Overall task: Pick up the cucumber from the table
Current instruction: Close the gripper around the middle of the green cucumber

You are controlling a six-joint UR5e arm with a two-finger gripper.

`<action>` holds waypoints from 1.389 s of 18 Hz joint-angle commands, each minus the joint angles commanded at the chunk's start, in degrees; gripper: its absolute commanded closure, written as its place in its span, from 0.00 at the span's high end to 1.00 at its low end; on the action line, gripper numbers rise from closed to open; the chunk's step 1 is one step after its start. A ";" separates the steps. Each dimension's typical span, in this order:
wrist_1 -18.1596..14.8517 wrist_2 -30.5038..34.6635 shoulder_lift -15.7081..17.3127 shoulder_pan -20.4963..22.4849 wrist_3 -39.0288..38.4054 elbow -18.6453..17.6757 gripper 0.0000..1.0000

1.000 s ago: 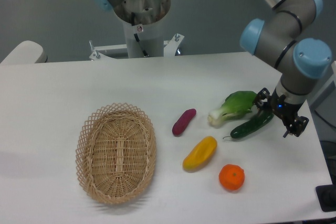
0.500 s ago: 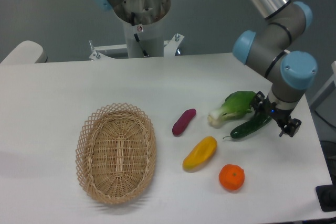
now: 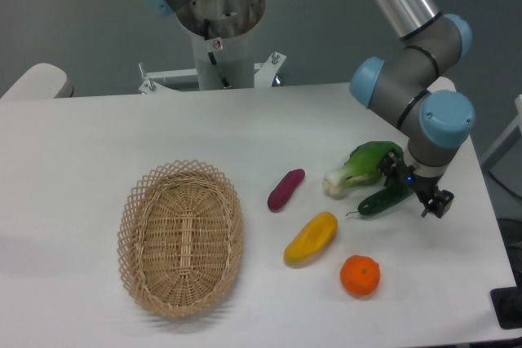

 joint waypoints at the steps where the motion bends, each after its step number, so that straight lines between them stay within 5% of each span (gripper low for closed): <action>1: 0.18 0.00 0.00 0.00 0.00 -0.09 1.00; 10: 0.80 -0.09 -0.53 0.09 0.09 -1.06 0.96; 14: 0.71 0.09 -0.53 0.09 0.35 -0.53 0.31; 16: 0.62 0.09 -0.53 0.09 0.53 -0.44 0.20; 25: 0.01 0.09 0.17 0.17 0.88 0.70 0.18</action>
